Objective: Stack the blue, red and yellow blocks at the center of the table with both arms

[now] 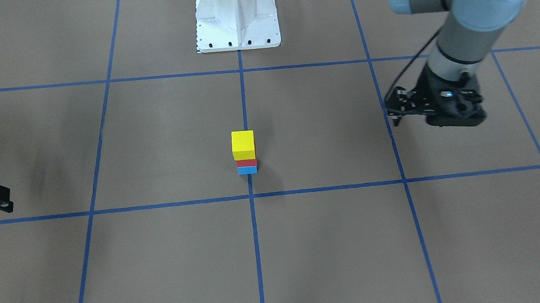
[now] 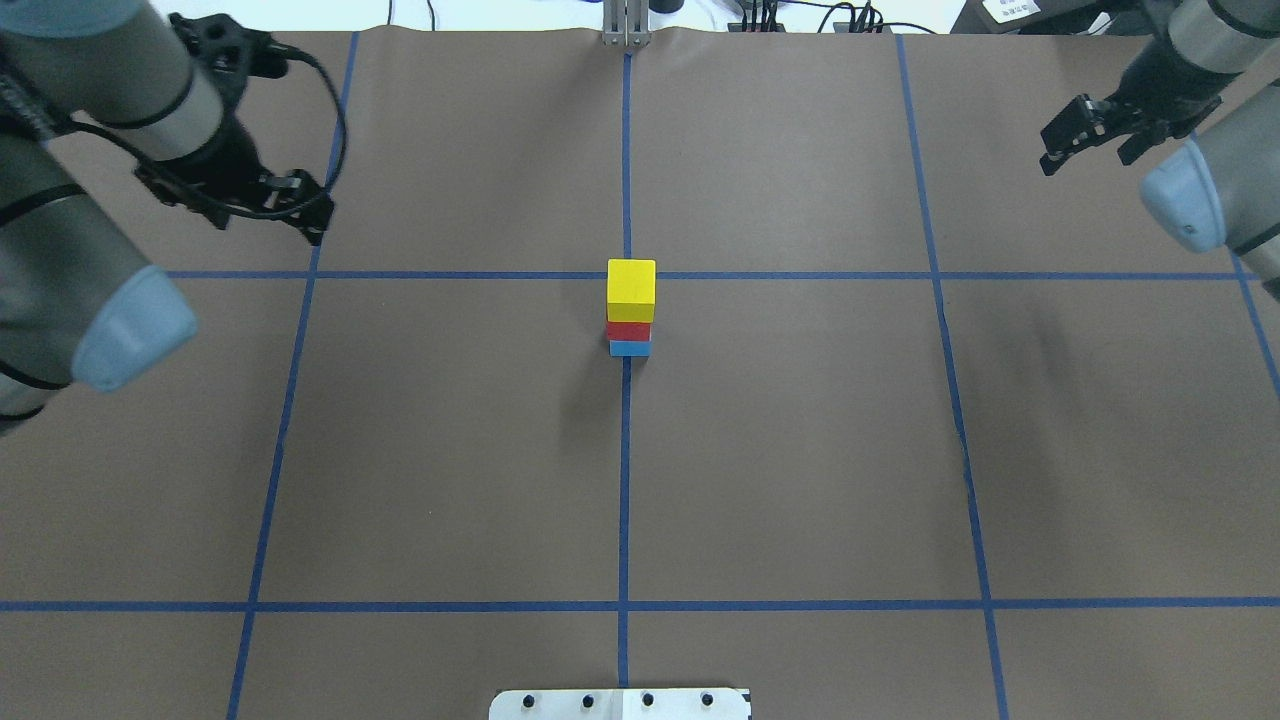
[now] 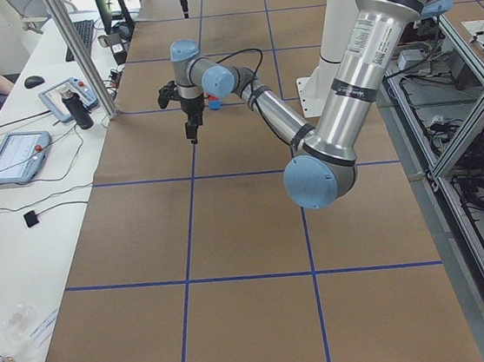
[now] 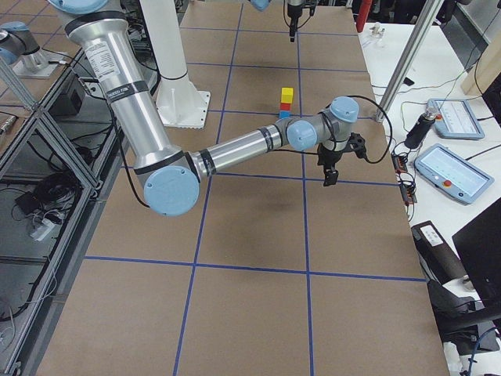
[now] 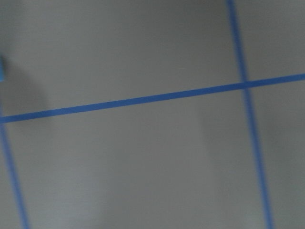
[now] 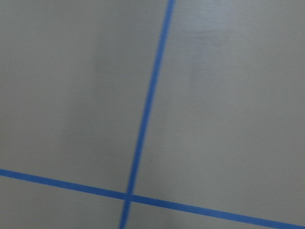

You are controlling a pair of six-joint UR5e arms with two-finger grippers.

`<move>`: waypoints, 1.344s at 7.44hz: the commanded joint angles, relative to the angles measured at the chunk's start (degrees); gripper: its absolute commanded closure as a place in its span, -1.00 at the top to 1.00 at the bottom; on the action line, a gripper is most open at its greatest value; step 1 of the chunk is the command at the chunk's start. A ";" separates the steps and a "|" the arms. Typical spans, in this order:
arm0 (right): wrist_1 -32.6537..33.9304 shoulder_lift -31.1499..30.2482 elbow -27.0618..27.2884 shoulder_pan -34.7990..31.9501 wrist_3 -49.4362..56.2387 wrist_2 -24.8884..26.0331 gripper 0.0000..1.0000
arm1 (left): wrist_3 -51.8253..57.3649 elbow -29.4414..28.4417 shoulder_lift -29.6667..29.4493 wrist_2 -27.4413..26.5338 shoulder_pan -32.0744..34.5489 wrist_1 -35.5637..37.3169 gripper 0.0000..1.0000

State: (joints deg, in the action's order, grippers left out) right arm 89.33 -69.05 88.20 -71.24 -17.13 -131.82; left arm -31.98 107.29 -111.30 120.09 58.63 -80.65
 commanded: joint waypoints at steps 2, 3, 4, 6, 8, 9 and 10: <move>-0.12 -6.79 0.47 -11.36 7.99 -5.47 0.99 | 17.53 -1.64 14.33 3.62 13.32 -7.15 1.00; -2.12 -8.19 -0.30 -11.20 8.16 -4.16 0.99 | 24.01 -1.91 18.54 7.05 15.36 -9.59 1.00; -4.40 -7.95 -2.49 -10.77 8.25 0.12 0.99 | 29.47 -6.43 20.23 7.61 20.69 -12.58 1.00; -4.08 -10.65 -1.89 -11.63 8.25 0.87 0.99 | 29.52 -11.21 19.46 7.88 22.23 -13.40 1.00; -3.64 -15.75 1.08 -16.11 8.87 -0.88 0.99 | 29.78 -12.36 19.37 7.52 22.32 -13.40 1.00; -0.50 -15.68 2.22 -18.47 8.87 -4.03 0.99 | 29.87 -12.54 19.98 7.87 23.71 -13.40 1.00; 3.18 -15.59 4.06 -18.67 8.87 -4.49 0.99 | 29.87 -12.63 19.90 7.96 26.34 -12.96 1.00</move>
State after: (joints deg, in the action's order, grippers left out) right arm 88.52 -84.33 90.22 -88.61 -8.29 -134.67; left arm -2.18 94.92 -91.56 127.88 82.45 -93.94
